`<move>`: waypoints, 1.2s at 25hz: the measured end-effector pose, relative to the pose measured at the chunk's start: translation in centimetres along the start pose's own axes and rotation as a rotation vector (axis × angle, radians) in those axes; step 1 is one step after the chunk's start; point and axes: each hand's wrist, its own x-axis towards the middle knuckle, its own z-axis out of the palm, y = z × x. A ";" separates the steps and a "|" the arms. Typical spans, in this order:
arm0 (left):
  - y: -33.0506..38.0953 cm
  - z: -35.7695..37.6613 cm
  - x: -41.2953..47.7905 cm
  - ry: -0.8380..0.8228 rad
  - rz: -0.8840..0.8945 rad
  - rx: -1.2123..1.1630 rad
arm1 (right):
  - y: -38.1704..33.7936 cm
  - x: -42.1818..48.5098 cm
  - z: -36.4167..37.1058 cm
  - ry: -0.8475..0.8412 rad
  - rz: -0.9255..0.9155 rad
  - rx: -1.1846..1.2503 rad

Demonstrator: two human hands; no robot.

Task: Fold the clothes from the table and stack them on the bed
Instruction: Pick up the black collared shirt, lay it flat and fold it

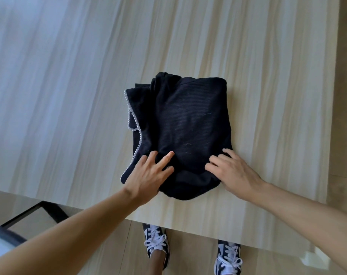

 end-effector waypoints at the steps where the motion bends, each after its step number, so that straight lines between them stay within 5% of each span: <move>1: -0.2 -1.1 0.6 0.036 -0.008 -0.063 | 0.3 0.8 -1.1 -0.072 0.047 0.125; 5: -3.8 -7.2 2.8 -0.182 -0.253 -0.685 | 3.0 3.1 -8.3 -0.437 0.170 0.789; 7: -7.3 -10.8 4.0 -0.307 -0.371 -0.955 | 5.3 4.4 -12.2 -0.377 0.219 0.958; 9: -10.4 -13.2 5.6 -0.250 -0.460 -1.077 | 8.0 6.2 -14.5 -0.258 0.357 1.010; 12: -11.6 -13.4 8.1 0.210 -0.517 -0.715 | 9.3 8.7 -13.2 -0.046 0.593 0.719; 14: -9.3 -11.6 8.7 0.394 -0.310 -0.393 | 7.5 9.4 -10.1 0.043 0.591 0.409; 17: -5.5 -7.3 9.4 0.273 -0.106 -0.159 | 3.5 9.2 -5.5 0.217 0.444 0.296; 21: -5.2 -1.9 9.1 0.204 -0.159 -0.161 | 1.9 7.7 -0.2 0.191 0.482 0.272; 26: -4.0 -1.3 5.0 0.378 -0.902 -0.792 | 0.8 8.0 -2.3 0.383 1.009 0.872; 30: -4.4 -2.9 3.4 0.422 -1.039 -1.325 | -0.2 9.9 -5.4 0.369 1.191 1.203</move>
